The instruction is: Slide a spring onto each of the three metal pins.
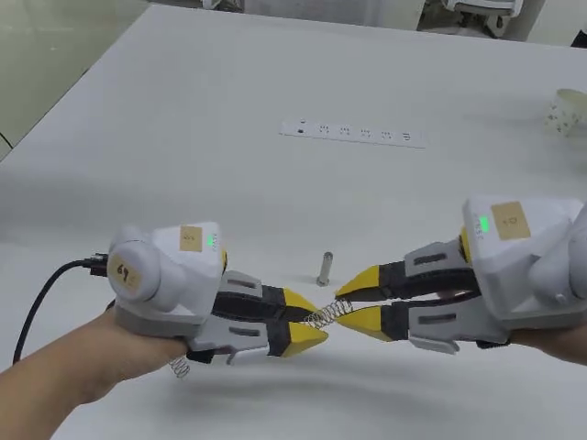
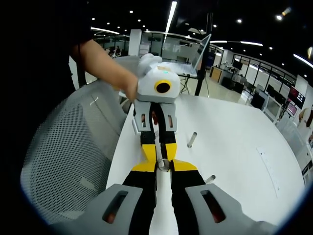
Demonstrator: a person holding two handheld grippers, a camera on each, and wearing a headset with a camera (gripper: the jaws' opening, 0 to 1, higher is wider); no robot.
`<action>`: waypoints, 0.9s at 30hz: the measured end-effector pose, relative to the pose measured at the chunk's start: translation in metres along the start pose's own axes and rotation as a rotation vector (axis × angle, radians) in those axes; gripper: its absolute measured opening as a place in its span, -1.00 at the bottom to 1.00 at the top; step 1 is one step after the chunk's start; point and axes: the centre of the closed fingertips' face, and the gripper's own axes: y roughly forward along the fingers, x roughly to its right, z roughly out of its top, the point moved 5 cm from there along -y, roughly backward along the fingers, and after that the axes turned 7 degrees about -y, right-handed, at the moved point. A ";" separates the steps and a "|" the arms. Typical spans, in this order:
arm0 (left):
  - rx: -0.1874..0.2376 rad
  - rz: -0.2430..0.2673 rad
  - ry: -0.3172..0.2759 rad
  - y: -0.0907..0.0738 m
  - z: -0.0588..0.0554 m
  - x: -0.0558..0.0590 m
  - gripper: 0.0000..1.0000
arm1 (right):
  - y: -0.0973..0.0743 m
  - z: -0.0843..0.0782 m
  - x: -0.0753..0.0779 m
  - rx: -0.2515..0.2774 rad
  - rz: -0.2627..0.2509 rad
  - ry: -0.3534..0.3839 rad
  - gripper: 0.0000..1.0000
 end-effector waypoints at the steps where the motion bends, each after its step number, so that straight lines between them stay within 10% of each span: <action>1: 0.000 -0.002 0.000 0.001 0.000 0.000 -0.96 | 0.001 0.002 0.000 0.005 0.000 0.001 -0.85; 27: -0.017 -0.019 0.006 0.005 0.002 0.006 -0.96 | 0.009 0.014 -0.005 0.073 -0.019 -0.029 -0.86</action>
